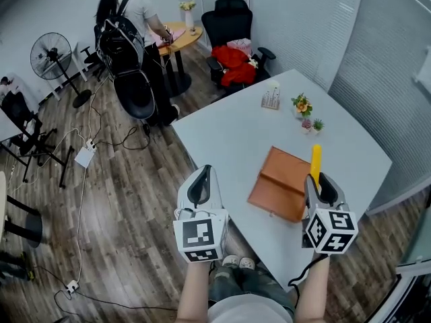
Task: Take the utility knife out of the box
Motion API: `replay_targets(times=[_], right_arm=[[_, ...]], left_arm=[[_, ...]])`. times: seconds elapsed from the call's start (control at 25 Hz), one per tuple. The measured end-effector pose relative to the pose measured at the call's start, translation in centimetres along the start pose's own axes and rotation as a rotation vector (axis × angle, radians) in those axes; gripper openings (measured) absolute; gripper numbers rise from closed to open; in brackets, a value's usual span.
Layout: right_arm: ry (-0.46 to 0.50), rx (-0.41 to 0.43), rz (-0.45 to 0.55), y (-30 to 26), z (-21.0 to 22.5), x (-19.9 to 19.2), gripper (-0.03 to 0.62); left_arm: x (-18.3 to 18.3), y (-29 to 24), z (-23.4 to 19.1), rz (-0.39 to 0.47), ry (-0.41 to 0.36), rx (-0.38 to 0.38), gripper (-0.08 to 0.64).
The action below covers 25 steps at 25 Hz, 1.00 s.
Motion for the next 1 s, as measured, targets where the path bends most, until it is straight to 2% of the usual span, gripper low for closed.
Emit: replay_targets(times=[0.4,1.0], right_arm=[[0.004,-0.037,0.078,1.8,-0.1,1.8,0.155],[0.011,-0.038,0.113,2.4,-0.3,2.6,0.155]], left_arm=[[2.8,1.1,0.2,0.053,-0.015,0.003,0.0],[3.4,1.6,0.5,0.085,-0.019,-0.002,0.0]])
Point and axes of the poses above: the fingertips, and each gripper's own axes: y backward along the fingers, z to its right, x out of its top, the point moved 5 cm from there along y, backward along the fingers, and after that the axes turned 10 degrees about y, right-handed, at the moved point
